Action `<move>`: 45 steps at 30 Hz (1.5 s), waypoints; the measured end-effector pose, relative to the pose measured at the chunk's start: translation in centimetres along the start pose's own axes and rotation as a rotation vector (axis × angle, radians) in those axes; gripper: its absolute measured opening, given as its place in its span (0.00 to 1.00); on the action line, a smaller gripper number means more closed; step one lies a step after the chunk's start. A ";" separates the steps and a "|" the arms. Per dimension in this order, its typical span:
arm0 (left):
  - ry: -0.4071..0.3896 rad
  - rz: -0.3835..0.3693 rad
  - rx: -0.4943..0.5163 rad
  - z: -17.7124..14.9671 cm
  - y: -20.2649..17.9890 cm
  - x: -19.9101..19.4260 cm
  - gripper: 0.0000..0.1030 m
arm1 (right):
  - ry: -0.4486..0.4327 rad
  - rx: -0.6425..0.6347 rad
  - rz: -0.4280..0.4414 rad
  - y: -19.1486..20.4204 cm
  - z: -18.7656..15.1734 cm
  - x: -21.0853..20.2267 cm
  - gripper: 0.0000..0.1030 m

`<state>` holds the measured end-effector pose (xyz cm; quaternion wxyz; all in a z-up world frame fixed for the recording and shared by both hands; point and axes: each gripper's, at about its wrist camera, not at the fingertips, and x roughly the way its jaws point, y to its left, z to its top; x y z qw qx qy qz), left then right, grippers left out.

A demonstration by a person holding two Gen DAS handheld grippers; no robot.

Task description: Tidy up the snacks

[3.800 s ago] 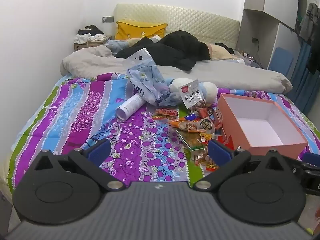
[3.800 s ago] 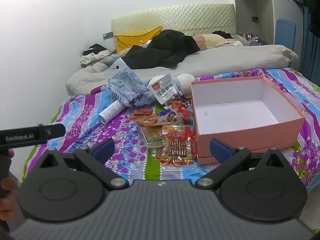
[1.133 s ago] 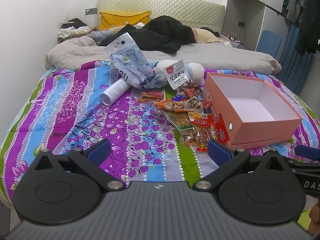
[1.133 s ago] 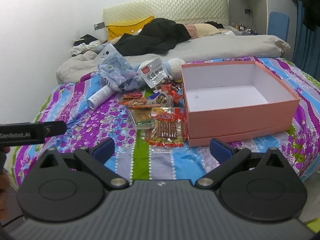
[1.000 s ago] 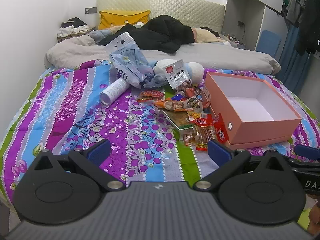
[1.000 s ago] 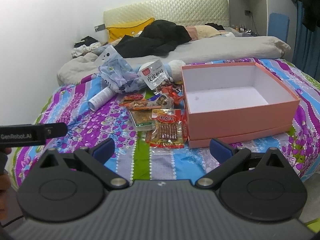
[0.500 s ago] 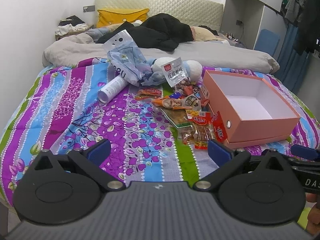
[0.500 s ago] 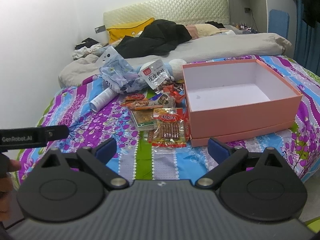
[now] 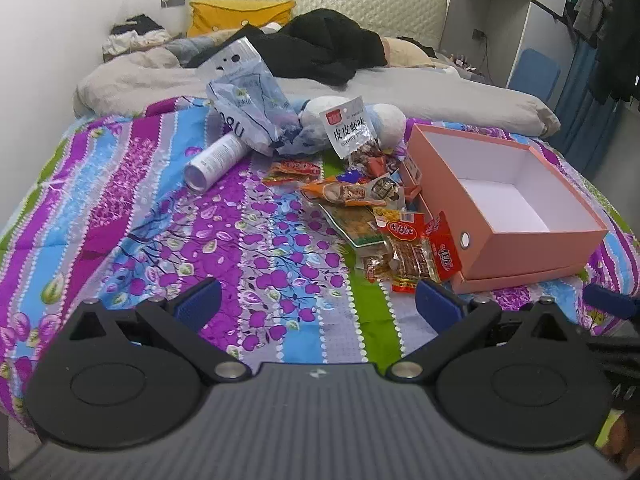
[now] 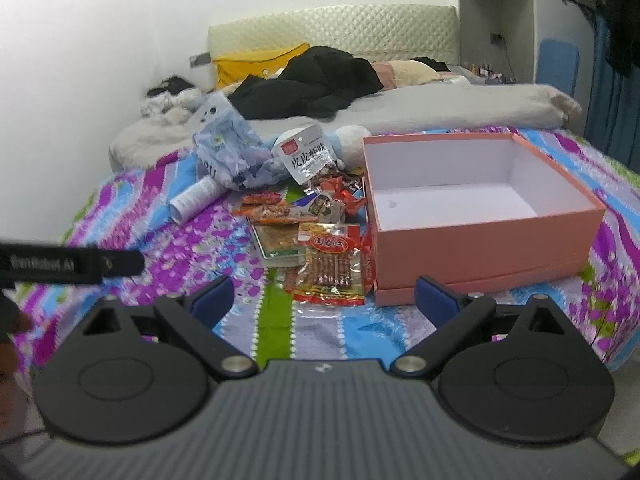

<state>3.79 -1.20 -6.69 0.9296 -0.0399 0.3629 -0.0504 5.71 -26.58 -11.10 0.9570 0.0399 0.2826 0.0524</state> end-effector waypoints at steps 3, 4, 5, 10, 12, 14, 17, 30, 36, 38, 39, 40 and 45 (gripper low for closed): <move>0.021 -0.013 -0.002 0.2 0.1 1.7 1.00 | 0.021 0.010 -0.003 -0.2 -0.2 1.2 0.96; 0.028 -0.019 0.000 0.3 0.1 2.4 1.00 | 0.029 0.014 -0.006 -0.3 -0.3 1.7 0.96; 0.031 -0.024 0.004 0.4 0.1 2.8 1.00 | 0.033 0.015 -0.009 -0.3 -0.4 2.0 0.96; 0.048 -0.052 0.010 1.1 0.1 5.3 1.00 | 0.035 -0.004 -0.041 -0.2 -0.7 3.9 0.96; 0.053 -0.062 0.004 1.3 0.3 6.3 1.00 | 0.042 -0.004 -0.033 -0.1 -0.8 4.7 0.96; 0.059 -0.076 0.000 1.3 0.6 7.4 1.00 | 0.047 -0.021 -0.014 0.2 -1.0 5.7 0.96; 0.074 -0.094 -0.011 1.5 1.0 9.3 1.00 | 0.063 -0.048 0.030 0.7 -1.2 7.2 0.96; 0.149 -0.253 -0.114 2.4 2.6 18.4 0.86 | 0.132 -0.137 0.066 2.5 -1.8 13.9 0.77; 0.169 -0.315 -0.179 3.3 3.6 22.0 0.79 | 0.150 -0.170 0.040 3.1 -1.4 16.9 0.71; 0.176 -0.341 -0.206 3.6 3.9 23.2 0.76 | 0.155 -0.193 0.030 3.4 -1.3 17.9 0.67; 0.179 -0.356 -0.220 3.8 4.0 23.7 0.73 | 0.156 -0.208 0.023 3.5 -1.2 18.3 0.64; 0.181 -0.372 -0.242 3.9 4.2 24.3 0.71 | 0.156 -0.221 0.014 3.6 -1.1 18.7 0.64; 0.208 -0.417 -0.275 4.1 4.3 26.5 0.59 | 0.153 -0.261 -0.037 3.7 -0.9 20.4 0.64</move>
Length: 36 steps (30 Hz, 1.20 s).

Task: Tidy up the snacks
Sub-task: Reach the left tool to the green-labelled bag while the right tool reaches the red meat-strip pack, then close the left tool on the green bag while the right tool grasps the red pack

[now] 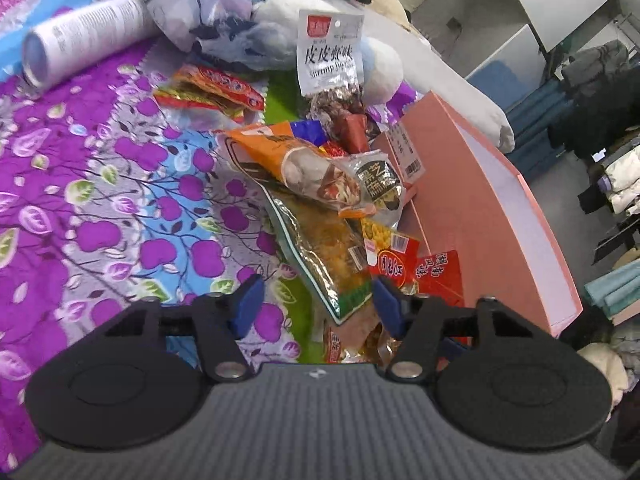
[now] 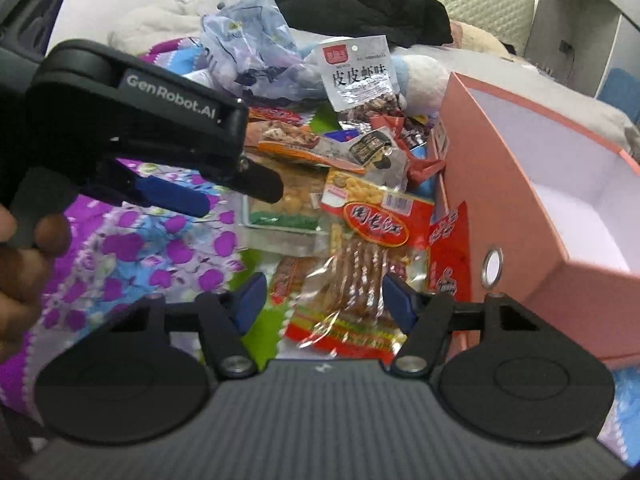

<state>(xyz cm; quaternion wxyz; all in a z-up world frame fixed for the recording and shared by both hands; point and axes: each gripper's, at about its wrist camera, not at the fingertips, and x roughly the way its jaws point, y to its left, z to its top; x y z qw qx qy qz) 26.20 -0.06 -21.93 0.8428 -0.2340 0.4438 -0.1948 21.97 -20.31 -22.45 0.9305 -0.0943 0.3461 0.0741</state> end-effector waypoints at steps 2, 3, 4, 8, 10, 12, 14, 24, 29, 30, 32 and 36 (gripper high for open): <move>0.012 -0.011 0.001 0.2 0.1 0.8 0.56 | 0.012 0.006 0.000 -0.1 0.1 0.7 0.64; 0.021 -0.012 -0.001 0.2 0.2 1.3 0.51 | 0.017 0.007 0.000 -0.1 0.1 1.0 0.63; 0.032 -0.018 -0.002 0.2 0.2 1.7 0.44 | 0.025 0.003 -0.006 -0.1 0.1 1.2 0.59; 0.040 -0.034 0.005 0.0 -0.1 2.3 0.28 | 0.060 0.007 -0.020 -0.2 0.0 1.9 0.48; 0.041 -0.042 -0.004 -0.1 -0.2 2.3 0.21 | 0.063 0.001 -0.027 0.0 0.0 1.7 0.32; 0.030 -0.041 -0.002 -0.1 -0.5 1.9 0.16 | 0.056 -0.006 -0.027 0.2 0.1 1.2 0.26; 0.019 -0.034 -0.002 -0.3 -0.7 1.2 0.11 | 0.048 -0.023 -0.026 0.3 0.1 0.7 0.19; -0.011 0.005 -0.034 -2.6 -0.2 -3.8 0.06 | 0.009 -0.032 0.012 0.6 0.0 -2.8 0.04; -0.013 0.034 -0.062 -4.4 0.9 -6.9 0.06 | 0.023 -0.032 0.046 1.2 -1.0 -4.3 0.04; -0.015 0.042 -0.063 -4.8 1.1 -7.4 0.06 | 0.024 -0.035 0.053 1.4 -1.2 -4.6 0.03; -0.012 0.056 -0.074 -5.5 1.6 -8.5 0.06 | 0.030 -0.036 0.066 1.7 -1.7 -5.2 0.04; 0.002 0.083 -0.088 -7.1 2.3 -10.9 0.06 | 0.046 -0.029 0.096 2.5 -2.4 -6.4 0.03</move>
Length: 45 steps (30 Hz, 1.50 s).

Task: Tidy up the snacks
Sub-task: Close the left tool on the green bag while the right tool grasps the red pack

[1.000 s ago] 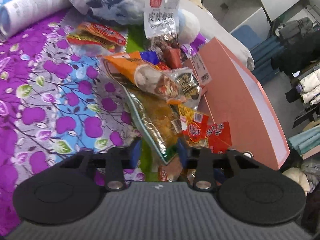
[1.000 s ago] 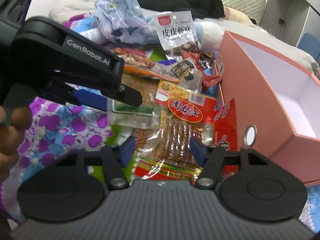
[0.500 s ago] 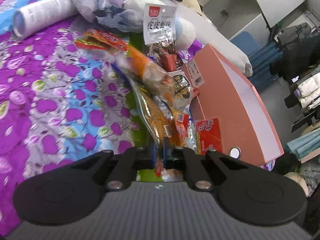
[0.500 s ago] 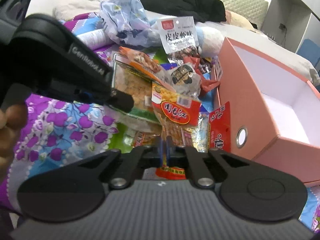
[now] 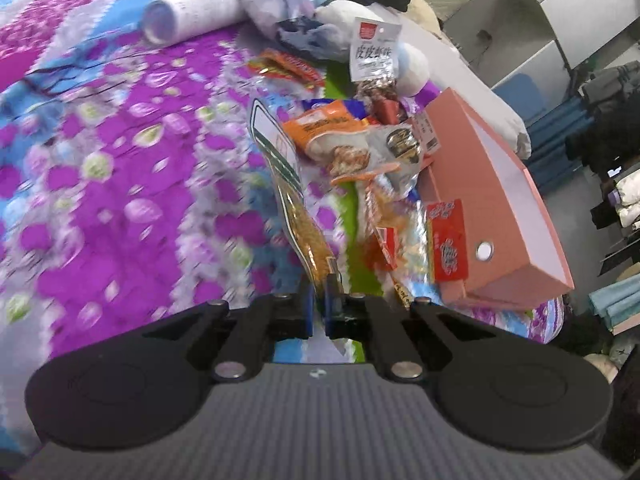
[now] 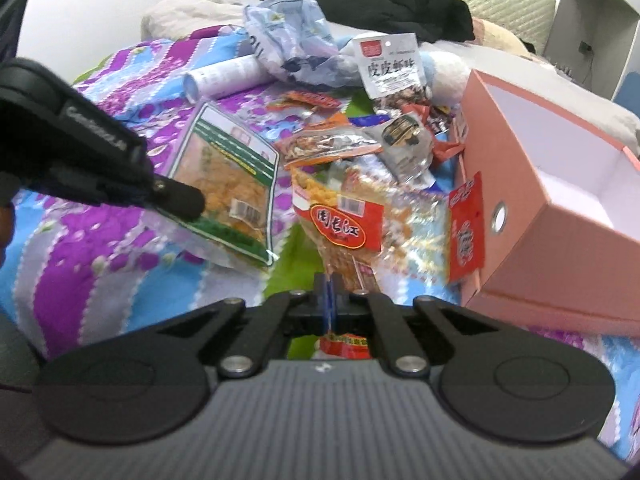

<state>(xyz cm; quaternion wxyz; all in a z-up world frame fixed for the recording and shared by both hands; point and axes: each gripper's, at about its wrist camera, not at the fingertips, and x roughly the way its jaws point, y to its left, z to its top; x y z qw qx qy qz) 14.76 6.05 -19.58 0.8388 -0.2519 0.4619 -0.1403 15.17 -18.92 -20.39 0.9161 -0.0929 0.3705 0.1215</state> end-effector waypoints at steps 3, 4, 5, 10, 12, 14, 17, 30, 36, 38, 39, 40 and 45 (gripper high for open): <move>0.012 0.024 -0.001 -1.3 0.5 -1.5 0.06 | 0.009 0.007 0.035 0.7 -0.5 -0.8 0.03; 0.014 0.037 -0.002 -1.7 0.6 -1.8 0.06 | 0.013 0.008 0.050 1.0 -0.7 -1.0 0.04; 0.014 0.050 -0.005 -2.0 0.8 -2.0 0.06 | 0.015 0.007 0.066 1.2 -0.9 -1.0 0.04; 0.058 0.172 -0.058 -2.7 1.9 -2.0 0.33 | 0.019 0.002 0.126 1.5 -1.6 -1.3 0.07; 0.059 0.210 -0.060 -2.7 1.8 -2.0 0.63 | 0.028 0.000 0.144 1.2 -1.5 -1.2 0.08; 0.046 0.215 -0.036 -2.5 1.5 -2.1 0.81 | 0.032 0.018 0.156 0.7 -1.4 -1.2 0.14; 0.043 0.240 0.017 -2.2 0.8 -1.8 0.89 | 0.004 0.020 0.178 0.2 -1.4 -1.5 0.60; 0.088 0.280 0.124 -1.7 -1.4 2.0 0.95 | 0.034 -0.039 0.165 -0.9 -2.4 1.9 0.82; 0.105 0.335 0.168 -1.6 -1.8 3.9 0.99 | 0.047 -0.061 0.167 -1.0 -2.7 3.6 0.84; 0.104 0.357 0.182 -1.6 -1.9 4.4 0.99 | 0.042 -0.062 0.174 -0.9 -2.9 3.8 0.85; 0.105 0.362 0.181 -1.5 -1.8 4.6 1.00 | 0.042 -0.058 0.175 -0.9 -2.9 3.9 0.85; 0.104 0.366 0.179 -1.5 -1.7 4.6 1.00 | 0.043 -0.055 0.175 -0.9 -2.9 3.9 0.85; 0.110 0.365 0.173 -1.4 -1.4 4.7 1.00 | 0.044 -0.055 0.183 -1.0 -2.9 3.7 0.78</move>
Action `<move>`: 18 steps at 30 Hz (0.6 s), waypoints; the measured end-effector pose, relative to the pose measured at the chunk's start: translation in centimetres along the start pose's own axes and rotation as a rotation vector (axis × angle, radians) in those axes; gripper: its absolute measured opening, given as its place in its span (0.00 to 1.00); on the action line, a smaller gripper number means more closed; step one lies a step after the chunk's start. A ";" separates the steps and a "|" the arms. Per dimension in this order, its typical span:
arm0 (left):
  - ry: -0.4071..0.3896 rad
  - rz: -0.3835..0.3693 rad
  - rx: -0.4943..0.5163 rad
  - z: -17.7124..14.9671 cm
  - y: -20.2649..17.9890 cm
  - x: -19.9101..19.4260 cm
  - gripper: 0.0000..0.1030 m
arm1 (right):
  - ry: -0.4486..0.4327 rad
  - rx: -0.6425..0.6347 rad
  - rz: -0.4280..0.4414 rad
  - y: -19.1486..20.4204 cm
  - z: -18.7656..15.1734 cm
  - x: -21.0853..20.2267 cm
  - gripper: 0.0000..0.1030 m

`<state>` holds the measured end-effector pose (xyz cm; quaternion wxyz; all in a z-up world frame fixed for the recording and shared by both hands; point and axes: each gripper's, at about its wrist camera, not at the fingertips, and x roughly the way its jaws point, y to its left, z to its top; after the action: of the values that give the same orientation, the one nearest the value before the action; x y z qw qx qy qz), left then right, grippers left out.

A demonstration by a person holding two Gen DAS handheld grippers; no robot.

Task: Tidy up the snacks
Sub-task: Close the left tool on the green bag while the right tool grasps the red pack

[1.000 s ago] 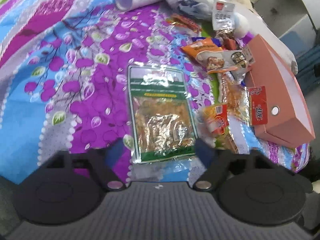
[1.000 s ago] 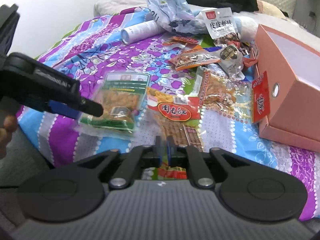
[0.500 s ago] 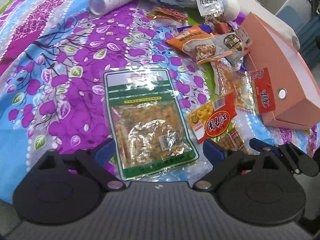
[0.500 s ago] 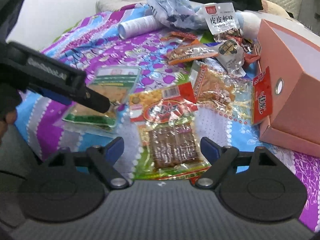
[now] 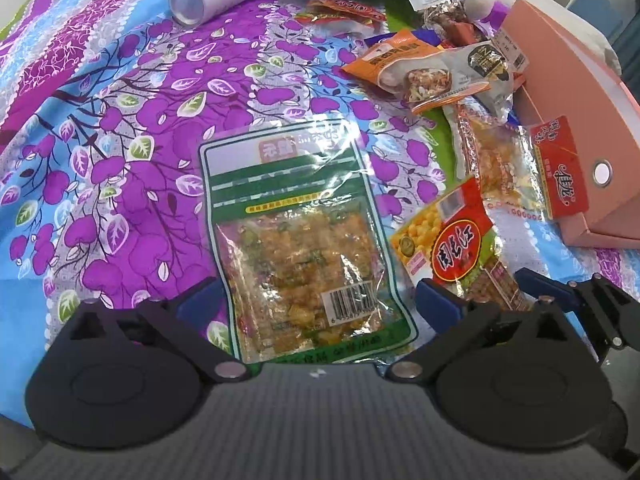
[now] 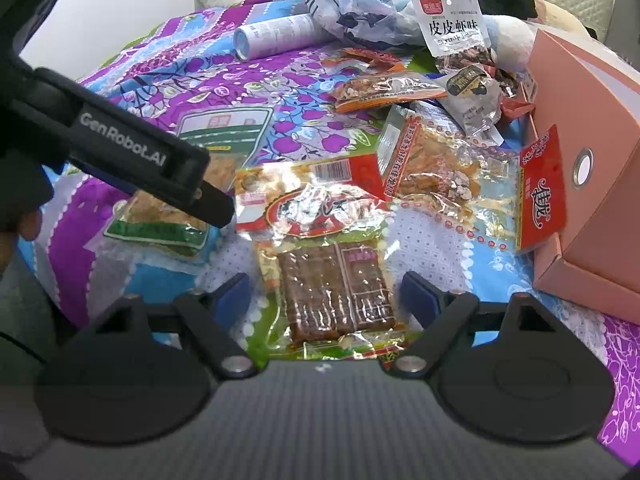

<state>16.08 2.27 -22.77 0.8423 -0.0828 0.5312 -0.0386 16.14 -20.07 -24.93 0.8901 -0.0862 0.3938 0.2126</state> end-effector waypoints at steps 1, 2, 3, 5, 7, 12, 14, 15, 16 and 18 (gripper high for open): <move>0.004 0.000 0.000 0.0 0.0 0.0 1.00 | 0.001 0.001 -0.001 -0.1 0.0 -0.1 0.75; 0.010 -0.001 0.000 -0.1 0.0 0.0 1.00 | 0.001 0.002 -0.003 -0.2 0.1 -0.2 0.73; 0.010 0.001 0.006 -0.2 -0.1 0.0 1.00 | 0.001 0.006 -0.003 -0.3 0.1 -0.3 0.70; 0.009 0.007 0.022 -0.3 -0.3 0.1 1.00 | -0.002 0.021 -0.010 -0.7 0.3 -0.4 0.63; 0.007 0.005 0.021 -0.4 -0.4 0.0 0.96 | -0.003 0.035 -0.010 -1.0 0.4 -0.6 0.59; 0.003 -0.004 0.024 -0.5 -0.5 -0.5 0.87 | -0.006 0.065 -0.017 -1.5 0.4 -0.9 0.56; -0.002 -0.012 0.029 -0.6 -0.5 -0.8 0.83 | -0.010 0.084 -0.024 -1.7 0.5 -1.0 0.55; -0.006 -0.018 0.031 -0.7 -0.4 -1.0 0.80 | -0.009 0.089 -0.030 -1.9 0.4 -1.1 0.55; -0.008 -0.018 0.031 -0.9 -0.3 -1.1 0.76 | -0.009 0.092 -0.036 -1.9 0.5 -1.1 0.55; -0.017 -0.032 0.014 -1.0 0.1 -1.5 0.71 | -0.005 0.096 -0.046 -2.0 0.5 -1.2 0.55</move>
<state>14.53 2.48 -21.87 0.8465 -0.0857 0.5226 -0.0550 16.62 -22.09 -23.76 0.8988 -0.0517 0.3993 0.1732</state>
